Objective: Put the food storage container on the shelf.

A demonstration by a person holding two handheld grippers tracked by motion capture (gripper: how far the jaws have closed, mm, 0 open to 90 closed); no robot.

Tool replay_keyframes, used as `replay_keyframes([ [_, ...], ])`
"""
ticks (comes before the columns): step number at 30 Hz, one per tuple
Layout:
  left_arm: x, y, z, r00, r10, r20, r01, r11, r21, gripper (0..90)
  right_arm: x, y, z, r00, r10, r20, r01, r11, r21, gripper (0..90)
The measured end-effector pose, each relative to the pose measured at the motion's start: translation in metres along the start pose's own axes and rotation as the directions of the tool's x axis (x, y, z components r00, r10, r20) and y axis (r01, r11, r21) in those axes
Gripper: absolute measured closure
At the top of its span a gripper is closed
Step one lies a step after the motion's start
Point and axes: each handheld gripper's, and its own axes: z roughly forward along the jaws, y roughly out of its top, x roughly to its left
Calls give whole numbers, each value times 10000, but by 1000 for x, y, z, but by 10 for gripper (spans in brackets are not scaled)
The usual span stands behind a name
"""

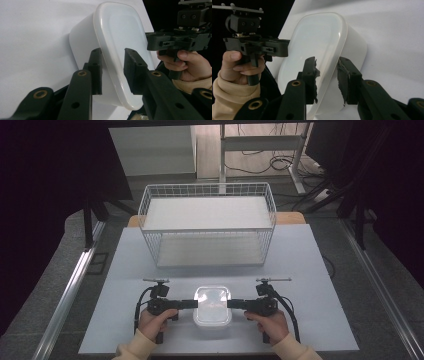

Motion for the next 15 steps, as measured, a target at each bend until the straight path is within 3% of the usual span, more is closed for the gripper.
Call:
replay_keyframes([
  [6,-5,-1,-5,9998,192,74,-190,9997,-156,730,2,-1,-5,9998,120,-186,-122,9999,-63,735],
  [15,-13,-1,-10,9982,599,-44,-600,9979,-248,779,9,-2,-13,9994,-290,-208,284,9992,-277,791],
])
